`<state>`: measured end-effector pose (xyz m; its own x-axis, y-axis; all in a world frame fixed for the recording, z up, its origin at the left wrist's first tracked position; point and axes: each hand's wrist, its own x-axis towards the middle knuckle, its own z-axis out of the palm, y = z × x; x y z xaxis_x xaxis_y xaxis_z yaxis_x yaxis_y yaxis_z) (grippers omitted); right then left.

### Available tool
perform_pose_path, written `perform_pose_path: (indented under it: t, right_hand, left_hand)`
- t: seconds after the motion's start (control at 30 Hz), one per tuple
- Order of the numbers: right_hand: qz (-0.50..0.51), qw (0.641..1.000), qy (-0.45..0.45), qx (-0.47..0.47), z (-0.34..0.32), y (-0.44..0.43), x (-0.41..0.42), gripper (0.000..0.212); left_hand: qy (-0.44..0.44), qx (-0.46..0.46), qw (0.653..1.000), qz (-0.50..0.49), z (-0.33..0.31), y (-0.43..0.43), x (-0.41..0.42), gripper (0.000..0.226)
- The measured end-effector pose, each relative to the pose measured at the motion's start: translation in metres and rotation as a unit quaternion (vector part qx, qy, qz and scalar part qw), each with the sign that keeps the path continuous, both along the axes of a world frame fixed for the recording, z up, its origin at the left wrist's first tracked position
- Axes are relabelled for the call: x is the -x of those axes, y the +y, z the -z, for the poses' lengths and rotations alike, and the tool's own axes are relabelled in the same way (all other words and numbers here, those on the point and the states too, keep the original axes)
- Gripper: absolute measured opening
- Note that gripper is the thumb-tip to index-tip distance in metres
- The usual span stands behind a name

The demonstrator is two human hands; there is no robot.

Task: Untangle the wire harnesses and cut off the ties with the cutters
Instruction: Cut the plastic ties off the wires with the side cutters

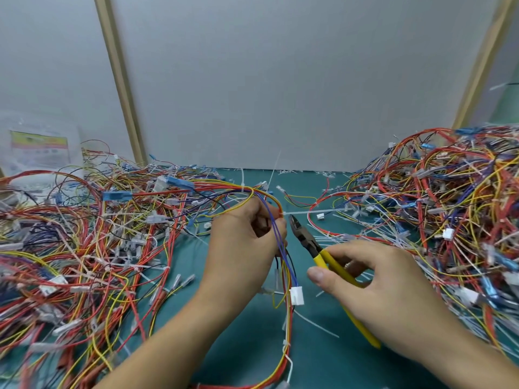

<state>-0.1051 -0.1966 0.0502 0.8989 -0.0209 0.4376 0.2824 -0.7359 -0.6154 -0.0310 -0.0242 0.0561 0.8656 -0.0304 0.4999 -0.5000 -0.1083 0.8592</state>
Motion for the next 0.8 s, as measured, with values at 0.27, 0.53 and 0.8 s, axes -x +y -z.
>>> perform_pose_path:
  t: [0.27,0.53,0.8]
  right_hand:
    - [-0.005,1.000,-0.005,0.022,-0.0012,-0.0001,-0.0003,0.033]
    - [-0.004,1.000,-0.003,0.030,-0.0042,0.0004,0.0016,0.032]
    - [-0.006,0.999,-0.009,0.032,-0.0037,-0.0002,0.0010,0.038]
  left_hand:
    - [-0.001,-0.013,1.000,0.003,0.0018,-0.0010,0.0009,0.018]
    - [-0.005,-0.019,1.000,0.002,0.0021,-0.0007,0.0010,0.021]
    - [-0.009,-0.024,1.000,0.005,0.0019,-0.0006,0.0020,0.018]
